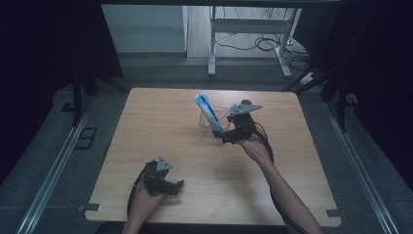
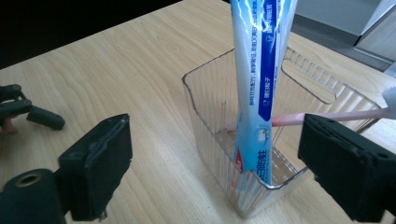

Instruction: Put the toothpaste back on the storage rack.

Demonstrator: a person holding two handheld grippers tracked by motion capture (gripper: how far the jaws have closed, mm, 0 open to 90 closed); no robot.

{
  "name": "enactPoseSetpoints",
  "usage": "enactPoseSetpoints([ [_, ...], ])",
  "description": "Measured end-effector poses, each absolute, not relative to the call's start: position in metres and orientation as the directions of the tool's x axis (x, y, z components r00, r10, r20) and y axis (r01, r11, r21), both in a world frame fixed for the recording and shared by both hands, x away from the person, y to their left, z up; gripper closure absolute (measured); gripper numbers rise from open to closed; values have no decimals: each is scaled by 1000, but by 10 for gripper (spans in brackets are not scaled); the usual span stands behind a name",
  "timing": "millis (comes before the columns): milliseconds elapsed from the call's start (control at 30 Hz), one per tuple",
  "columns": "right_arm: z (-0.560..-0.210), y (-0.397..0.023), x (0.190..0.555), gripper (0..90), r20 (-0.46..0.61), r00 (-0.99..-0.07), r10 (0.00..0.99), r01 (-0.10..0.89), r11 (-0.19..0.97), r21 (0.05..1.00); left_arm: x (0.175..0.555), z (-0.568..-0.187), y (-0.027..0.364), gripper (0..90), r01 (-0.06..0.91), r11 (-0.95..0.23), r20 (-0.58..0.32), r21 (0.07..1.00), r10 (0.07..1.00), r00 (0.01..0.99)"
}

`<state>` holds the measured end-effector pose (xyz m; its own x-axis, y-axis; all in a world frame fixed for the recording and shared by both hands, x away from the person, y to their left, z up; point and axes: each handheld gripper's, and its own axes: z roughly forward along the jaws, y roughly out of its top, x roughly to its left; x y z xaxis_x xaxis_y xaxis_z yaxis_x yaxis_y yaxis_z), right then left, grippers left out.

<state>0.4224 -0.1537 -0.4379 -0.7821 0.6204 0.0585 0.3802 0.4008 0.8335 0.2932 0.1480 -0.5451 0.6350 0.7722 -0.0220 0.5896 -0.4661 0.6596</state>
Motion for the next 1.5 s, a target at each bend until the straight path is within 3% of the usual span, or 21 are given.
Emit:
enactPoseSetpoints([
  [333, -441, -156, 412, 8, 43, -792, 610, 379, 436, 816, 293, -545, 148, 3, 590, -466, -22, 659, 773, 634],
  [1500, -459, -191, 377, 0, 21, -788, 615, 386, 469, 795, 293, -545, 148, 4, 587, -470, -18, 659, 771, 637],
])
